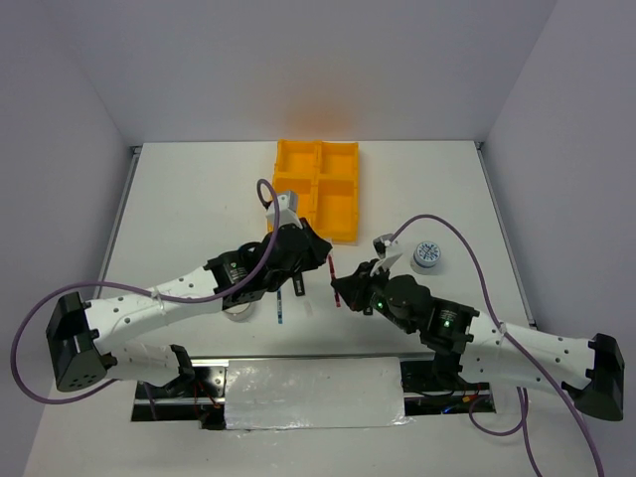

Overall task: Sort the stationery into containers
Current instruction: Close the pen cap on the pen.

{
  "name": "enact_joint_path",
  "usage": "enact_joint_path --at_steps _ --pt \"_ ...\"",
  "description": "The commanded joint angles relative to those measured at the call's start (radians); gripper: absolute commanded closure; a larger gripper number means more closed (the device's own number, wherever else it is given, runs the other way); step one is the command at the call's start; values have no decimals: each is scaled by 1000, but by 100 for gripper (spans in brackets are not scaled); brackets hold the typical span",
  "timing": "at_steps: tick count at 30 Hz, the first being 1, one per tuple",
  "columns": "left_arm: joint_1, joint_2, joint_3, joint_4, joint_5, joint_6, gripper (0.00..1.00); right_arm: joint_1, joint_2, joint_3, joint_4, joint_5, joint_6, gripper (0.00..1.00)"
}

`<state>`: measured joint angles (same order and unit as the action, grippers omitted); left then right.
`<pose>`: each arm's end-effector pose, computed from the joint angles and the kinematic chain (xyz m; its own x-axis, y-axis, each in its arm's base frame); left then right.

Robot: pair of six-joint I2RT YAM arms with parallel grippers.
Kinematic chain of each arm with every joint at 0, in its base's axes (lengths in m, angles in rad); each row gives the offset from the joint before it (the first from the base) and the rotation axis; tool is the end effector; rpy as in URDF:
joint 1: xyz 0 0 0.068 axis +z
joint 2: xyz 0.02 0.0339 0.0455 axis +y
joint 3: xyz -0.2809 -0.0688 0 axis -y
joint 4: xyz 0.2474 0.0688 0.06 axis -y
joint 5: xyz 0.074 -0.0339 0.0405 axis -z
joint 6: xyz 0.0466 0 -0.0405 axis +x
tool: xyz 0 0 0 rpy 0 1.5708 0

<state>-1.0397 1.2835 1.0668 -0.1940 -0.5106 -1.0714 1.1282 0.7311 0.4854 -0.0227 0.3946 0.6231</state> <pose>0.1716 -0.2472 0.3425 -0.5580 -0.5622 -0.6104 0.0741 0.6988 -0.7114 0.0925 0.1534 0.2680 -0.4864 0.2316 -0.8425 -0.4822 0.7329 0.4799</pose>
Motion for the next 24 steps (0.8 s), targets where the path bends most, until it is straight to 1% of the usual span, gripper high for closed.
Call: enact_joint_path --at_steps 1,9,13,14,20,24 --pt "-5 -36 -22 53 -17 30 95 5 8 77 -13 62 53 100" --pt "-5 -49 -67 168 21 114 94 5 40 116 -5 64 84 100" --pt "-5 -55 -80 169 20 99 94 5 36 101 20 69 72 100" --pt "-5 -59 -85 166 15 82 94 5 33 90 68 69 57 100" --pt "-5 -65 -73 156 23 86 94 5 27 82 141 102 14 100" --pt "-5 -84 -80 162 18 94 94 5 33 111 141 135 0 100"
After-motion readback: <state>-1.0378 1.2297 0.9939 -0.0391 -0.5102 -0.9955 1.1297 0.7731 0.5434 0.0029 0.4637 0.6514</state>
